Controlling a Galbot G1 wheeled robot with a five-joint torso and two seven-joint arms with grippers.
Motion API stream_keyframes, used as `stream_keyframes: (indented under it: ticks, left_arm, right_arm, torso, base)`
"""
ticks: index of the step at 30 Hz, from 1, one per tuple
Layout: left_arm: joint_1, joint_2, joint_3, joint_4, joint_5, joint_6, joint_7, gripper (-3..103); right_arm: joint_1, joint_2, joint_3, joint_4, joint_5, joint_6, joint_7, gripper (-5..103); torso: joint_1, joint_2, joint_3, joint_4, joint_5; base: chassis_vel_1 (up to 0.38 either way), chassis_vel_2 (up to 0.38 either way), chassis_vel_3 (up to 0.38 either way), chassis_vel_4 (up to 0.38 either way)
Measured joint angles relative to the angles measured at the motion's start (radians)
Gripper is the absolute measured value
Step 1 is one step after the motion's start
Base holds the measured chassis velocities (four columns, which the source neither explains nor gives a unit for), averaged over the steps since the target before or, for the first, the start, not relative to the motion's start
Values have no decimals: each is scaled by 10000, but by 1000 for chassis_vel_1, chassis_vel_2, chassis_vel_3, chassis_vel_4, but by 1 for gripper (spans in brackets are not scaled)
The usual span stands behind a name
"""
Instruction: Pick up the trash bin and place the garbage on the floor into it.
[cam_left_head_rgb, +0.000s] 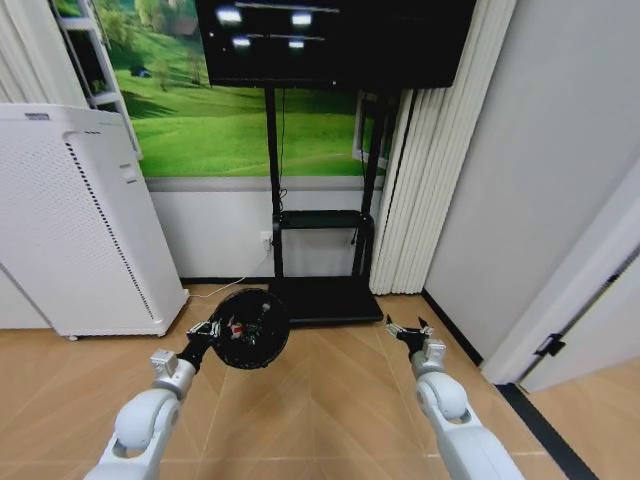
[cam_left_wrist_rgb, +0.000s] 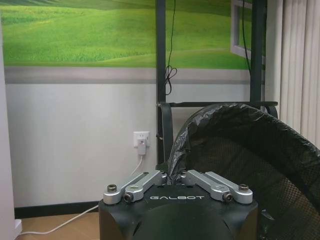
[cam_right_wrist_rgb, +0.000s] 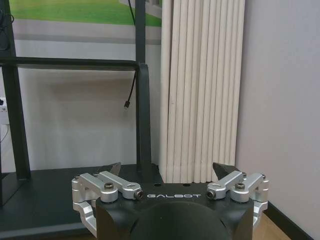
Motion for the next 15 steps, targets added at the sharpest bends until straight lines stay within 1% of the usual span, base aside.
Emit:
stream_keyframes:
  ticks: [2,7,12,13,14,15]
  left_arm:
    - [22,-6,0,1,0,4,-9,4]
    - [42,-19,1,1,0,5,-14,4]
    - [77,-29,14,-8,0,12,-16,4]
    - [77,-35,14,-7,0,12,-16,4]
    - [77,-35,14,-7,0,12,-16,4]
    - [70,-38,12,3,-1,12,-13,4]
  right_arm:
    - [8,24,-33,-24,-36,184,-43,100]
    - [16,80,-47,-57,-64,332,-80,100]
    - [-91,156,-33,9,-131,396,-147,100]
    - [-178,173,22,53,-336,390,-269,100]
    - [-178,173,22,53,-336,390,-269,100]
    - [-266,207,78,75,-604,379,-340,100]
  torso:
    - [-2,0,-1,1,-1]
    - [-2,0,-1,4,-1]
    - [0,0,0,2,-1]
    - [1,-1,0,1,-1]
    - [1,-1,0,1,-1]
    - [3,-1,1,1,-1]
  base:
    - [143,-147,-146,152]
    - [114,-98,-72,107]
    - [0,0,0,0]
    - [0,0,0,0]
    - [0,0,0,0]
    - [0,0,0,0]
